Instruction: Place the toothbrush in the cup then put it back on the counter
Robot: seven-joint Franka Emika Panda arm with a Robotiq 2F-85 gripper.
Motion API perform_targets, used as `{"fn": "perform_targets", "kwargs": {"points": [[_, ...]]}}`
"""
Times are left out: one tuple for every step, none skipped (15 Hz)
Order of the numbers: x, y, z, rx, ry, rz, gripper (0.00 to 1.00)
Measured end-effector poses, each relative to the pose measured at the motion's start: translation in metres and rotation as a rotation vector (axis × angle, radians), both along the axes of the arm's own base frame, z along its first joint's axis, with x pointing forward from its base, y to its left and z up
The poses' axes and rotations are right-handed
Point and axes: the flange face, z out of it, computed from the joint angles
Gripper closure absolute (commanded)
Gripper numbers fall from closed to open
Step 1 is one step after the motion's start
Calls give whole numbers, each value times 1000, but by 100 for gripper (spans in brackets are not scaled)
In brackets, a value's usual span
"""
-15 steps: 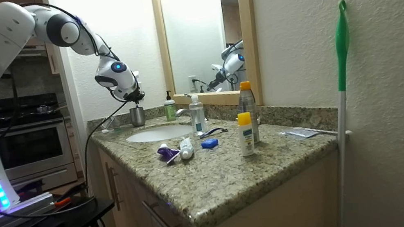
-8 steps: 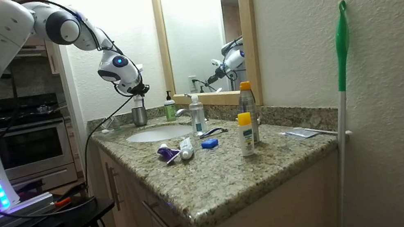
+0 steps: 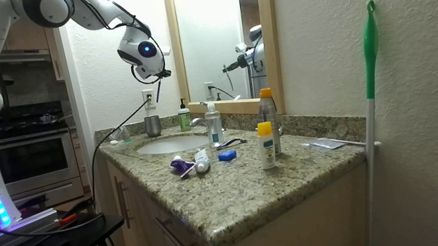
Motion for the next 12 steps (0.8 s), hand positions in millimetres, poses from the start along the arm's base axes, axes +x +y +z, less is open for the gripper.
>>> {"fn": "perform_targets", "kwargs": {"points": [[-6,-16,2,58,-9,16,99],[-13,-32,2,116,-10,34,99],[-22,-48,-2,177,-5,58,99],[-33,-64,-7,232,2,85,99],[-47,-81,-13,289,16,112,99],[-63,-101,-20,348,34,135,99],[-82,-121,-26,409,53,154,99],[-102,-142,-31,471,79,167,99],[-123,-162,-35,522,109,163,99],[-145,-182,-37,554,139,140,99],[-167,-202,-39,567,166,102,99],[-188,-221,-38,563,188,56,99]]}}
